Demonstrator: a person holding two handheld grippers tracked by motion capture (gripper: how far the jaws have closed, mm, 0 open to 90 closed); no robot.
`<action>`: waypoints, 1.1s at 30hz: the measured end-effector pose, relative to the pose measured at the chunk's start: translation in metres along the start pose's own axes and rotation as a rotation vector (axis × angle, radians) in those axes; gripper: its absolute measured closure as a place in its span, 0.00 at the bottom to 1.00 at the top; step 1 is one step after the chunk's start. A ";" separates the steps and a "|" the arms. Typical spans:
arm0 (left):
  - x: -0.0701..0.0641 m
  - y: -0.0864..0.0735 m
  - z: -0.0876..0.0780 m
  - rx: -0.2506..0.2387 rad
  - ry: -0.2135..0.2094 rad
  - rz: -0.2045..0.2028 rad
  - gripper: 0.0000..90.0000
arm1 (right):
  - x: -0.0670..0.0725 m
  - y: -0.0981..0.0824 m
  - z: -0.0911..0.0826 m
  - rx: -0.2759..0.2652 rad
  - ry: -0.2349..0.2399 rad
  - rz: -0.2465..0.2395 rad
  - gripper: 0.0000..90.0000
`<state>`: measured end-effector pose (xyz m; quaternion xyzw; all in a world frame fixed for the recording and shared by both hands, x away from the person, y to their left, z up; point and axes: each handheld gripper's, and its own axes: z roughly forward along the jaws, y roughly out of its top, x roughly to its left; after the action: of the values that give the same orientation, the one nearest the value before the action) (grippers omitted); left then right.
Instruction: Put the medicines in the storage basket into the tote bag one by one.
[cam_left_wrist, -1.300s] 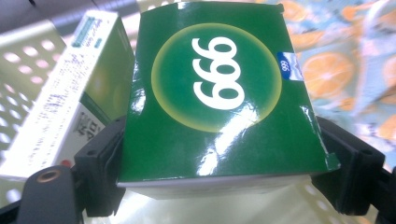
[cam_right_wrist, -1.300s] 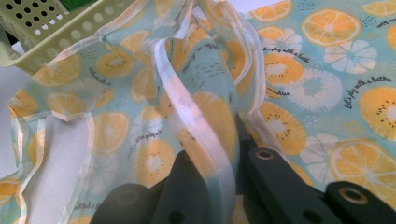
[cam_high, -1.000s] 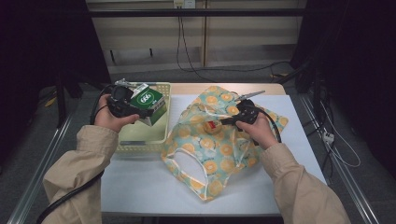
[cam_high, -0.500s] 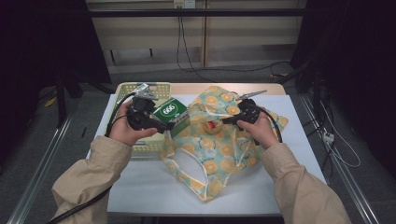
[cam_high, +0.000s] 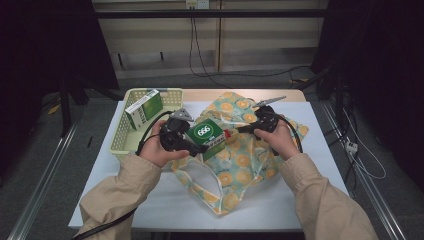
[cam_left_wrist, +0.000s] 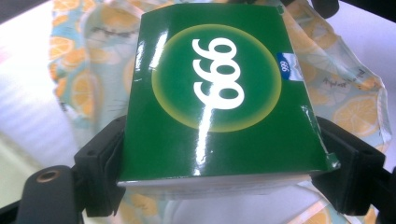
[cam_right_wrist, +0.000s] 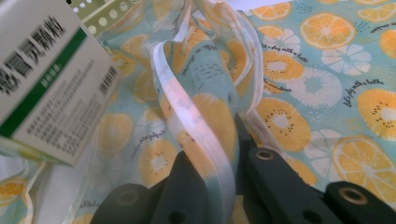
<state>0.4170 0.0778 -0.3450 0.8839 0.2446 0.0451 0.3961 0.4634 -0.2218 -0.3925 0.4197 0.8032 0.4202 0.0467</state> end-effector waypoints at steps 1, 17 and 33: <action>-0.002 0.000 0.003 0.002 -0.003 0.003 0.18 | 0.000 0.000 0.000 0.000 0.003 0.001 0.98; -0.019 -0.001 0.047 0.024 -0.063 0.041 0.18 | 0.001 0.002 -0.005 -0.008 0.002 -0.004 0.99; -0.025 -0.001 0.084 0.050 -0.058 0.064 0.18 | 0.004 0.005 -0.010 -0.020 0.007 -0.006 0.99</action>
<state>0.4176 0.0101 -0.4001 0.9017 0.2058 0.0261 0.3792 0.4598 -0.2241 -0.3818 0.4153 0.8004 0.4295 0.0492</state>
